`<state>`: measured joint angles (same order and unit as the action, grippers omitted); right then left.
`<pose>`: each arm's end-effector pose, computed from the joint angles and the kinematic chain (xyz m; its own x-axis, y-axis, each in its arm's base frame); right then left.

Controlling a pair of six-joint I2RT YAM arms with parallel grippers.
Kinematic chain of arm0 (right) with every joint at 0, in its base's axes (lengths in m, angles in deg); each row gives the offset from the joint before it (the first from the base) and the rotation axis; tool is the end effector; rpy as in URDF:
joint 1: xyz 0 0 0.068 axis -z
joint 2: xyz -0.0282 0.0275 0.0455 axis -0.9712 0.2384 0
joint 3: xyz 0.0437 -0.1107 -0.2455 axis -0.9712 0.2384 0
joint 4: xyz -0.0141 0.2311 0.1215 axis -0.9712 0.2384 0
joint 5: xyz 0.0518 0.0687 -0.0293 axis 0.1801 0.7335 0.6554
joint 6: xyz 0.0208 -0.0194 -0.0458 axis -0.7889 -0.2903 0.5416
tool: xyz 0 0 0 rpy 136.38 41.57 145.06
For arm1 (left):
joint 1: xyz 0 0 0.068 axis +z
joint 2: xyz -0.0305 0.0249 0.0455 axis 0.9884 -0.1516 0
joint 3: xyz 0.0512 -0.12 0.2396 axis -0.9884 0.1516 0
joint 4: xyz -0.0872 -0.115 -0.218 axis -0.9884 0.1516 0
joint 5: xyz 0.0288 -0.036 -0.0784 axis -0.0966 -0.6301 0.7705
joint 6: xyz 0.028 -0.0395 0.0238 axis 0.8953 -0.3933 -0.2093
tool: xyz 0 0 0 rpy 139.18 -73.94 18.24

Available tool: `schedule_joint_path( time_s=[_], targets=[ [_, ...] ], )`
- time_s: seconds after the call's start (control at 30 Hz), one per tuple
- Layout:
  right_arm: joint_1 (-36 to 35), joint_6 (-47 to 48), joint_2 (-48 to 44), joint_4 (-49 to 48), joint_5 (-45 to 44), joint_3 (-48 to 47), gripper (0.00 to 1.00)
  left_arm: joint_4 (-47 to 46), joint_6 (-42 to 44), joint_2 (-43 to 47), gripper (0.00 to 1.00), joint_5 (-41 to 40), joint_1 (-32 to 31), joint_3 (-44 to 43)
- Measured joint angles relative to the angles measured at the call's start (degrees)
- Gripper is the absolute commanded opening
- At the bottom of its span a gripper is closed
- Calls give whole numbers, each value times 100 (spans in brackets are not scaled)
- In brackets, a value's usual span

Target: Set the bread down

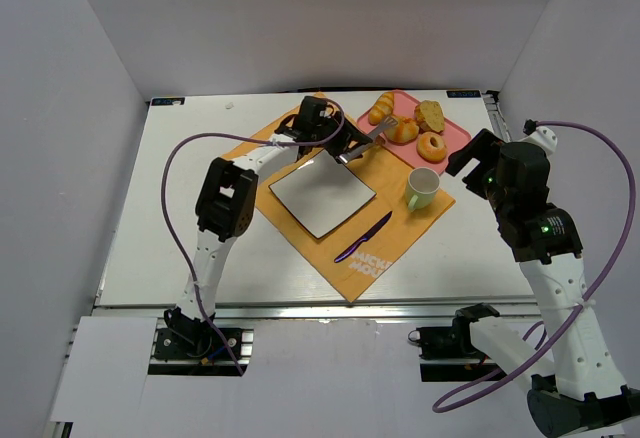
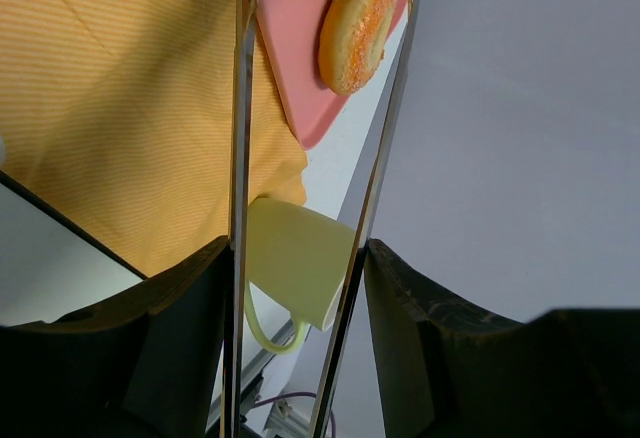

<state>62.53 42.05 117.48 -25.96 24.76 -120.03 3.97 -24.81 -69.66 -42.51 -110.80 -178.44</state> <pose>0.1613 0.0270 0.4064 -0.2355 0.4938 -0.8371 0.2589 0.8621 0.4356 0.4607 -0.2804 0.1894 -0.8817 -0.4706 0.0334 -0.2666 0.4387 -0.8582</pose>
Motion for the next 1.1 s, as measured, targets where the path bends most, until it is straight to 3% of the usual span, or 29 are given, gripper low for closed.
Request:
schedule_joint_path(
  time_s=[0.6, 0.93, 1.1],
  targets=[
    [0, 17, 52, -4, -20, 0, 89, 293, 94, -424, 63, 7, -118, -586],
    [0, 46, 118, -9, -17, 0, 89, 264, -39, -459, 40, 28, -136, -627],
    [0, 57, 120, -13, -13, 0, 89, 197, -96, -459, 38, 24, -136, -627]
  ],
)
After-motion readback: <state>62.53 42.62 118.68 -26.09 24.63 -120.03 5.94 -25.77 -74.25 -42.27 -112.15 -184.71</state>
